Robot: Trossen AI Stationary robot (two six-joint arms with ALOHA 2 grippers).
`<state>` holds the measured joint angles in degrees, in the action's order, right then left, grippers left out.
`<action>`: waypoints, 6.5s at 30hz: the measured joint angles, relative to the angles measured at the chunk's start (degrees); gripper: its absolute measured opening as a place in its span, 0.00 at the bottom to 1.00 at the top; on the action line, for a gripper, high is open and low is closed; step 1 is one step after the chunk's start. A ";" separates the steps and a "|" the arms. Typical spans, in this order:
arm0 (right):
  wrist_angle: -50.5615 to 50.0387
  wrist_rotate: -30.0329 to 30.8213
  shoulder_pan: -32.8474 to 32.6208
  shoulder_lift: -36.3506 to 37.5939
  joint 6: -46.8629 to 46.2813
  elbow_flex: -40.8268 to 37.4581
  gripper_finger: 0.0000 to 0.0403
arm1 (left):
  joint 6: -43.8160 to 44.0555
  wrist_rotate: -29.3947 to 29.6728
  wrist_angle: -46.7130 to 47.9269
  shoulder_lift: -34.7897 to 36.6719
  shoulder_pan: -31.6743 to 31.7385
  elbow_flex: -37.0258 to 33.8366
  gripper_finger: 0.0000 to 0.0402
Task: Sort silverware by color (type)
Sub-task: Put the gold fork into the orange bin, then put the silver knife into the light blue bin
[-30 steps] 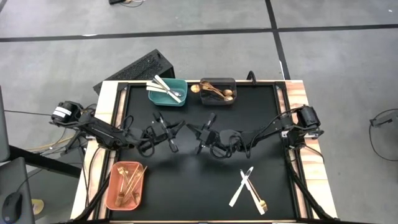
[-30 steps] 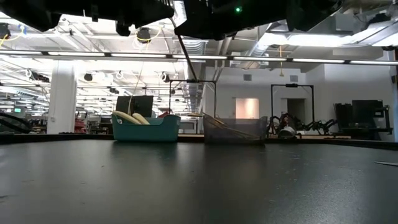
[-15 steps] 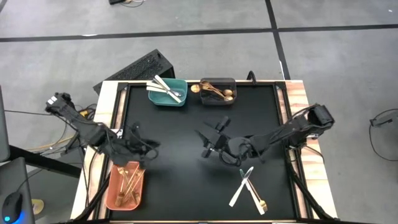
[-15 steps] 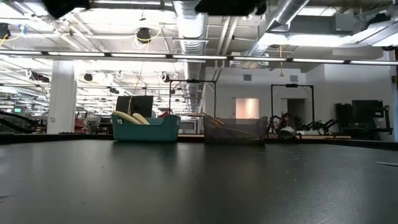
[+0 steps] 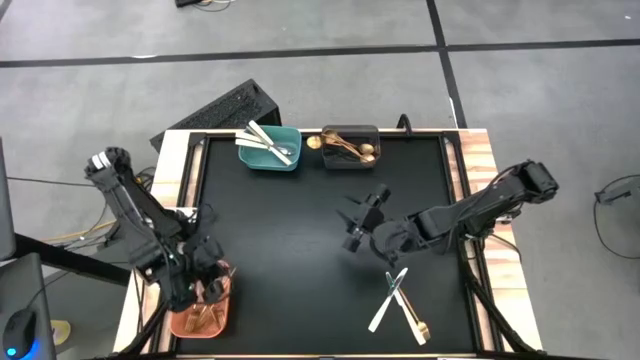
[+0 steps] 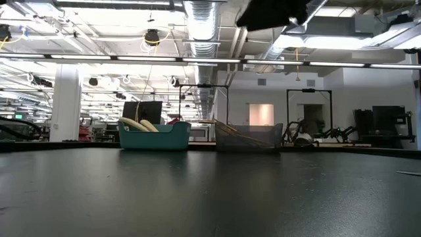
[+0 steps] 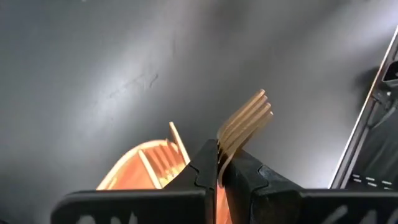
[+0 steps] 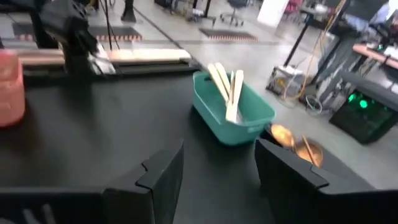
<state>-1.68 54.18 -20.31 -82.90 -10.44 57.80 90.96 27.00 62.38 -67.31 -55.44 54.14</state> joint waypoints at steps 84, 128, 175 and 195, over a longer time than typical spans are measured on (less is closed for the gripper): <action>-45.38 -48.79 -18.20 -24.05 -19.26 9.85 0.34 | -58.03 15.48 -33.19 0.59 28.15 -9.81 0.42; -36.89 -42.13 -10.10 -19.12 -24.59 3.50 0.05 | -63.11 15.58 -51.63 0.57 28.15 -18.07 0.42; -34.79 -48.96 -10.36 -21.34 -23.55 2.77 0.42 | -62.99 15.34 -52.79 0.59 28.15 -19.23 0.42; -34.51 -11.91 -5.90 -21.81 -13.26 13.00 0.17 | -77.85 13.31 -71.89 -5.31 30.20 -19.23 0.49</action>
<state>-36.19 42.27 -26.21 -104.71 -23.70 70.80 13.11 40.31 -9.51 -72.62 -25.24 34.92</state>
